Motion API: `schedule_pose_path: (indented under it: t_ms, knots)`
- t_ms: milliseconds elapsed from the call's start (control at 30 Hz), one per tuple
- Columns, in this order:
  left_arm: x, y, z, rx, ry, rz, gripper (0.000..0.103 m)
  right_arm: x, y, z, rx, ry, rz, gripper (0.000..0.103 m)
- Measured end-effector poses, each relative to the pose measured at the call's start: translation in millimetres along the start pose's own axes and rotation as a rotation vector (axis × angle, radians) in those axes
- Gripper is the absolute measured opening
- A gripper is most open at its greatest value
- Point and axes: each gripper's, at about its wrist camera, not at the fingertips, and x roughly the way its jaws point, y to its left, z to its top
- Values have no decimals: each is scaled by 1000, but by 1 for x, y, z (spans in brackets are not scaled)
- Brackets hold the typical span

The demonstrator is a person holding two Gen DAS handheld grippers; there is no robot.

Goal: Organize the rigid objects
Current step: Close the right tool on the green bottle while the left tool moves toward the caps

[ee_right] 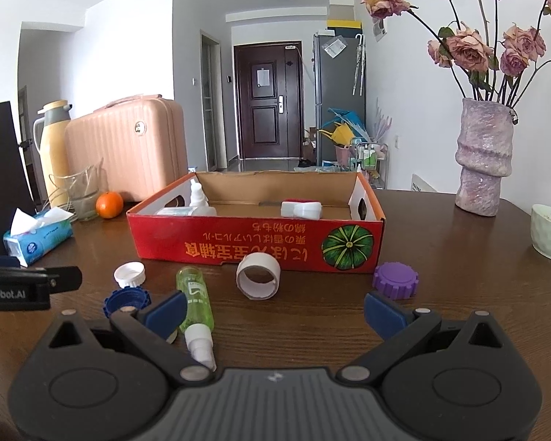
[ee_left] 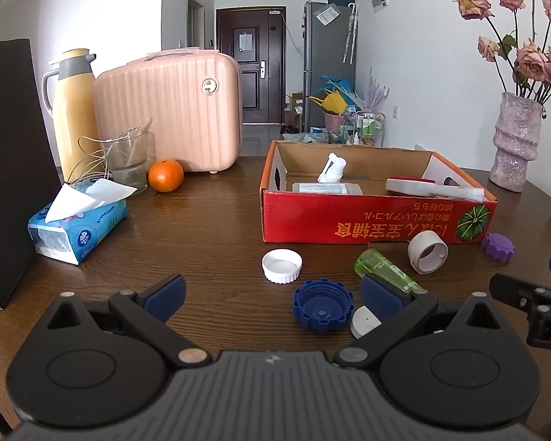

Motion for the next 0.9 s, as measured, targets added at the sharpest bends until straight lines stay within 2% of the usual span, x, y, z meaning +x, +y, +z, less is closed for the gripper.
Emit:
schedule_pose_path:
  t_ms: [633, 833, 900]
  knots:
    - [5, 5, -1, -9, 33, 3, 103, 6, 9, -5, -30, 31, 17, 101]
    - [8, 14, 0, -29, 40, 13, 103, 23, 29, -5, -110, 72, 66, 91]
    - [10, 17, 1, -36, 43, 20, 103, 32, 36, -4, -134, 89, 76, 80]
